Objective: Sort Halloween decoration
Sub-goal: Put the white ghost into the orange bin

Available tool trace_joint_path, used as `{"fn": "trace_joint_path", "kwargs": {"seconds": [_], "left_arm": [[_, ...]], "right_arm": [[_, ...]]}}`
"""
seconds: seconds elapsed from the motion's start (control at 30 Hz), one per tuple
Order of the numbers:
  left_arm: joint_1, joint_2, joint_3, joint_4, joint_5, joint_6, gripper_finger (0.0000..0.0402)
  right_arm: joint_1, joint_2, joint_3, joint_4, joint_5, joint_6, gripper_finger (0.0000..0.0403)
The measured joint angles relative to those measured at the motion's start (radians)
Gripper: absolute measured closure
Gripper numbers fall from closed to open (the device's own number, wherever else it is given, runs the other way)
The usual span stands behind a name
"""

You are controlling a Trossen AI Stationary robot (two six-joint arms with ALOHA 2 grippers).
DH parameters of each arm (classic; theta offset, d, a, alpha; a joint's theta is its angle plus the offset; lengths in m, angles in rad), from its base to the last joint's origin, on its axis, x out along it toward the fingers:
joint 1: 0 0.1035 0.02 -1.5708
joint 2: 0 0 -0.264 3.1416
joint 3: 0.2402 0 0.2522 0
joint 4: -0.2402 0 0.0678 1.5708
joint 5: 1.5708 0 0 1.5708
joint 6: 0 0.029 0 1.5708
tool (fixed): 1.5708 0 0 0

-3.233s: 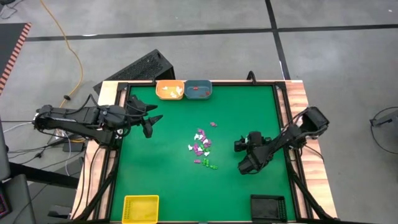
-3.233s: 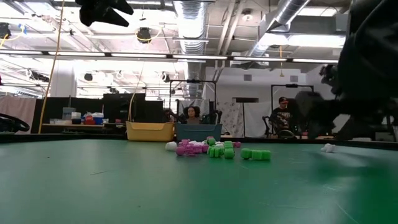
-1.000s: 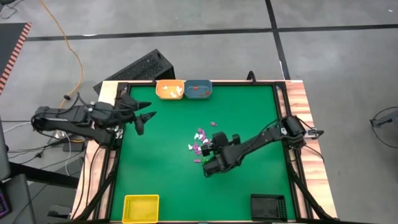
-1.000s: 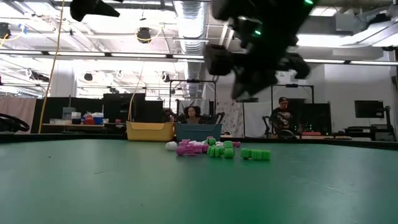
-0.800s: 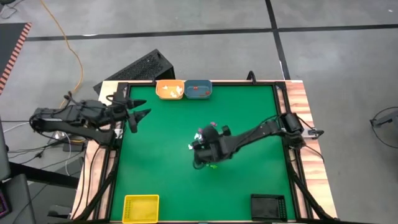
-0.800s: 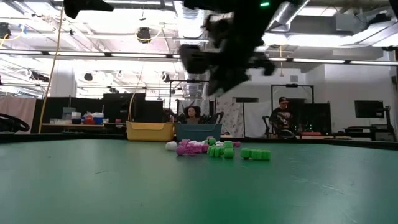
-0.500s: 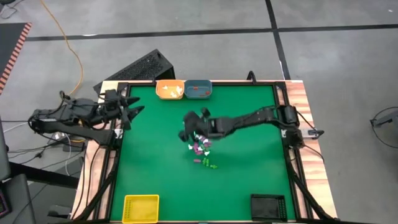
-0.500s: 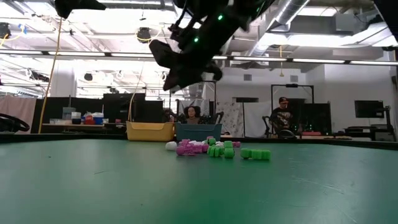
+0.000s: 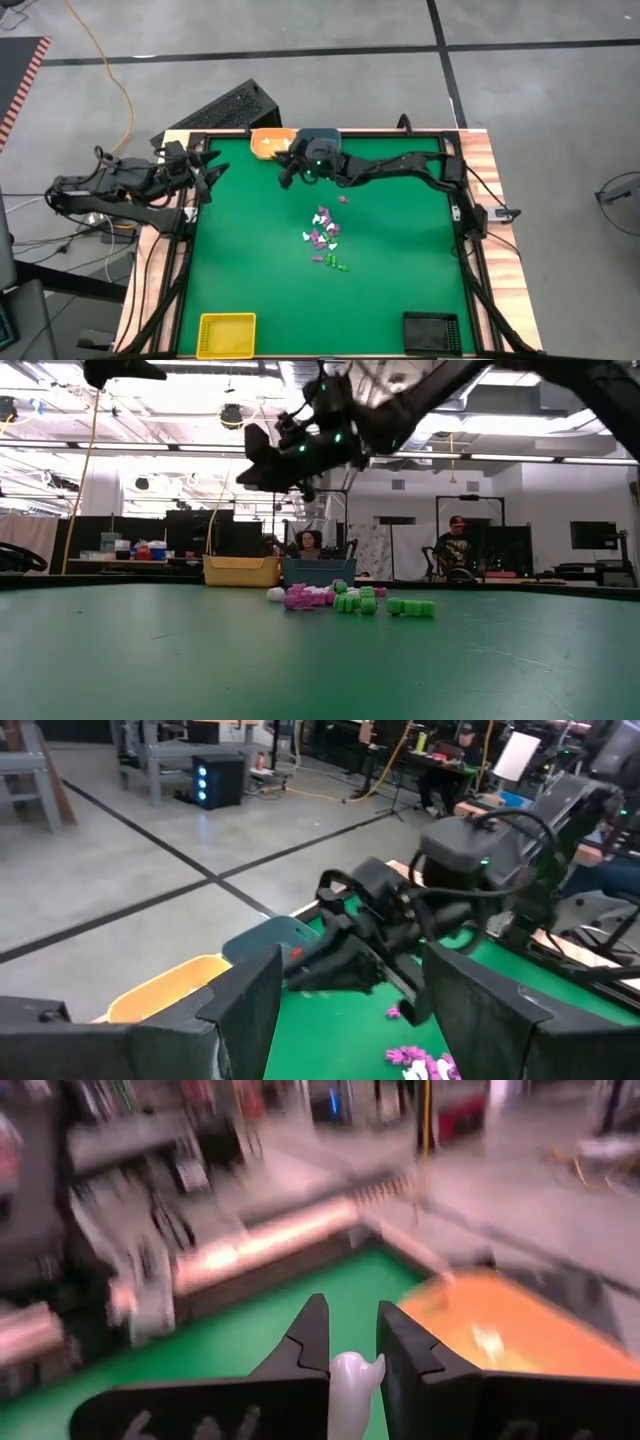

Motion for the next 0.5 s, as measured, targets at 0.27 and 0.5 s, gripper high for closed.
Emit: {"fn": "trace_joint_path", "kwargs": {"seconds": [0.27, 0.5], "left_arm": [[0.0, 0.0, 0.0, 0.0, -0.028, -0.005, 0.017], [0.0, 0.0, 0.0, -0.001, -0.055, 0.0, 0.017]], "right_arm": [[-0.088, 0.122, 0.016, 0.206, -0.013, 0.163, 0.0355], [-0.119, 0.197, 0.17, -0.011, -0.011, 0.11, 0.0356]]}}
